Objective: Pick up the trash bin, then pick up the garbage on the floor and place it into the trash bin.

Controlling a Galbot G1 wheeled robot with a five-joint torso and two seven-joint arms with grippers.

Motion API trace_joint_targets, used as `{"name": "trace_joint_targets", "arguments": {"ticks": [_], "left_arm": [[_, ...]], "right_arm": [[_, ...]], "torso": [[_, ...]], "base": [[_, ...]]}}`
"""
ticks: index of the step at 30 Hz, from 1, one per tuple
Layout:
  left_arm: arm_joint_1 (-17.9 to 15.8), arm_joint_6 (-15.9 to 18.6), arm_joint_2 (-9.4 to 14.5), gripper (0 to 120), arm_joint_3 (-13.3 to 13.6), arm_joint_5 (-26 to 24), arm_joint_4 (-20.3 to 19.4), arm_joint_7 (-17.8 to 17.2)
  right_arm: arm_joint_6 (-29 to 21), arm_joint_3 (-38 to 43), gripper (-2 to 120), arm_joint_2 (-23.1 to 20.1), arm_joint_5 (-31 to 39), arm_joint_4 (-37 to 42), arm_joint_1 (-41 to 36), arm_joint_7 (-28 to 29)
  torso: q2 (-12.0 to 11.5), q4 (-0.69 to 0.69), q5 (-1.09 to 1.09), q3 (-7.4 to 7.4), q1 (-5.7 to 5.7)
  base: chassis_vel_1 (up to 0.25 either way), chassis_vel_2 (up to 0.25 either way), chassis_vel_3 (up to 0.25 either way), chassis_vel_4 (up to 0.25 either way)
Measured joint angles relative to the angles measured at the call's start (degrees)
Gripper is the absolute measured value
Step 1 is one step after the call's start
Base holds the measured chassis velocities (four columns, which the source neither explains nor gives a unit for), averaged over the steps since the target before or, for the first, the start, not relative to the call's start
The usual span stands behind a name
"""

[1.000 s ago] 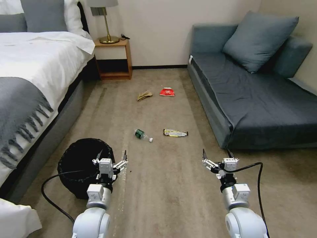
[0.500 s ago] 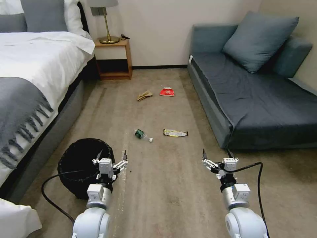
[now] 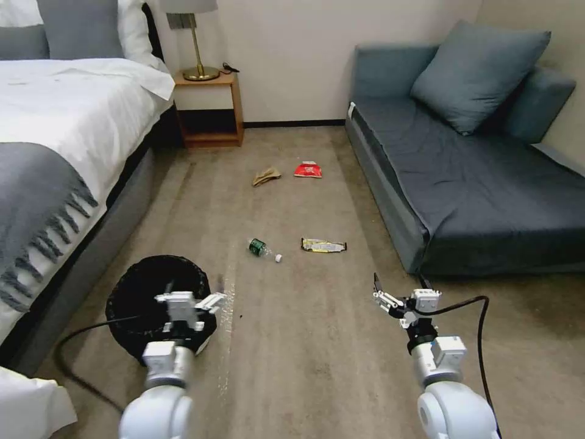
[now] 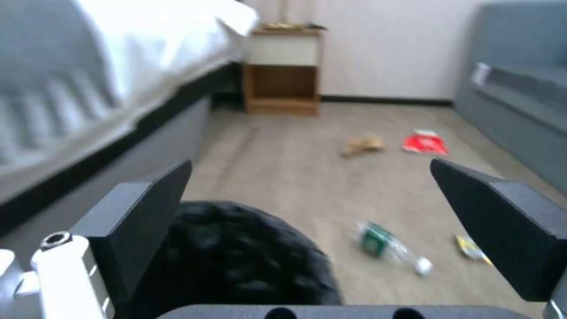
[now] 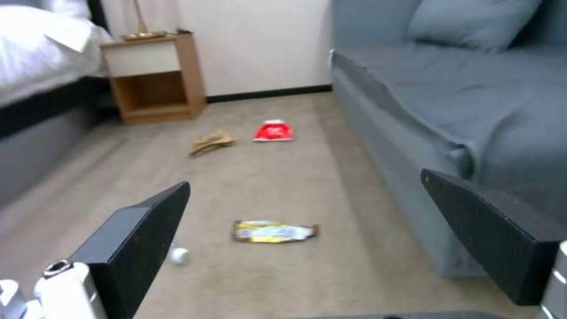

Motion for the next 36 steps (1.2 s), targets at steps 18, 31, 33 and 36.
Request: {"name": "trace_joint_targets", "arguments": {"ticks": [18, 31, 33, 36], "left_arm": [[8.1, 8.7, 5.4, 97, -13.4, -18.5, -15.9, -10.9], [4.4, 9.5, 14.5, 97, -14.6, -22.1, -1.5, -11.8], [3.3, 9.8, 15.6, 98, -14.6, -23.2, 1.5, -12.1], [1.2, 11.7, 16.9, 98, -14.7, -27.7, 6.9, -13.1]], "right_arm": [[-13.6, -6.4, 100, -10.2, 20.8, 14.0, -1.8, 5.7], [-10.9, -6.1, 100, -10.0, 20.8, 11.1, -0.2, 4.6], [-10.7, -5.7, 100, -10.0, 20.7, 10.6, 0.2, 4.5], [-10.3, -5.1, 100, -10.3, 20.7, 9.7, 0.4, 4.5]], "torso": [[0.0, -0.01, 0.00, 0.00, 0.00], [0.0, -0.01, -0.01, 0.00, 0.00], [0.0, -0.01, -0.02, 0.00, 0.00], [0.0, -0.01, -0.01, 0.00, 0.00]], "base": [[0.000, 0.000, 0.000, 0.000], [0.000, 0.000, 0.000, 0.000], [0.000, 0.000, 0.000, 0.000], [0.000, 0.000, 0.000, 0.000]]}}
